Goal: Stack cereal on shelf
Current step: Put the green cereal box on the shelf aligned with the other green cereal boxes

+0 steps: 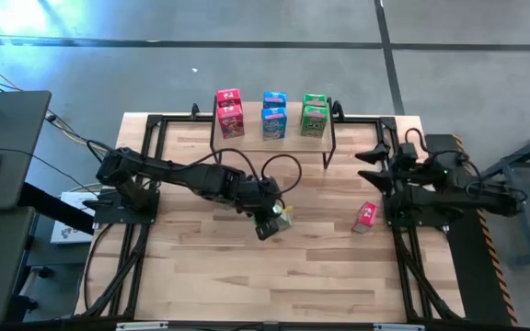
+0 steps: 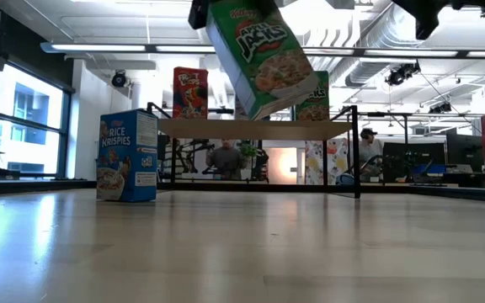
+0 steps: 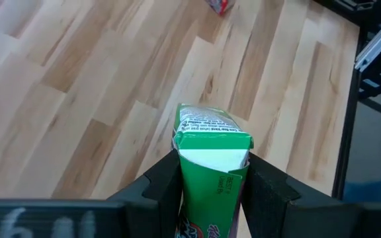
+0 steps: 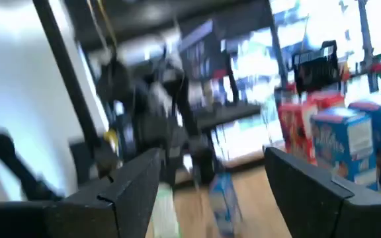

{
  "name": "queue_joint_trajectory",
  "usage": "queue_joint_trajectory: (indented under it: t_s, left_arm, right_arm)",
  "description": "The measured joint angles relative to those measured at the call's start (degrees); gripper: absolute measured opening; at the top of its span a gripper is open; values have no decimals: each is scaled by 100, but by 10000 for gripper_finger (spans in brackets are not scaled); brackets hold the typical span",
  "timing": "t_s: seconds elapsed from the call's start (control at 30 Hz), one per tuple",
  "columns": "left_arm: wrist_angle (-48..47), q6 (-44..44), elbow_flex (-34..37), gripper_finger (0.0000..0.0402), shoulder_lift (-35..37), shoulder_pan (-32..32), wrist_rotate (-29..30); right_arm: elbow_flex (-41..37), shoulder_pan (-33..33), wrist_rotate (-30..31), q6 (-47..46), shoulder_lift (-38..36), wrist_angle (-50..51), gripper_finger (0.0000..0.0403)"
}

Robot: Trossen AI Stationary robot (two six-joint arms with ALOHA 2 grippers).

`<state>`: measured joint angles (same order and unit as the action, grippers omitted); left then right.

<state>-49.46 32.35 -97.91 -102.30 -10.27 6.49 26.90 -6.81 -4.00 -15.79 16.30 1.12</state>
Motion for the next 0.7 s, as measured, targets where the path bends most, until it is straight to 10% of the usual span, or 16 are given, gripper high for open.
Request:
queue_joint_trajectory:
  t_s: [0.27, 0.7]
  left_arm:
    - [7, -415, 0, 122, 0, 176, 1]
    - [248, -561, 0, 122, 0, 206, 3]
  right_arm:
    - [1253, 0, -392, 479, 1365, 1793, 264]
    - [1655, 118, -915, 860, 2743, 1793, 264]
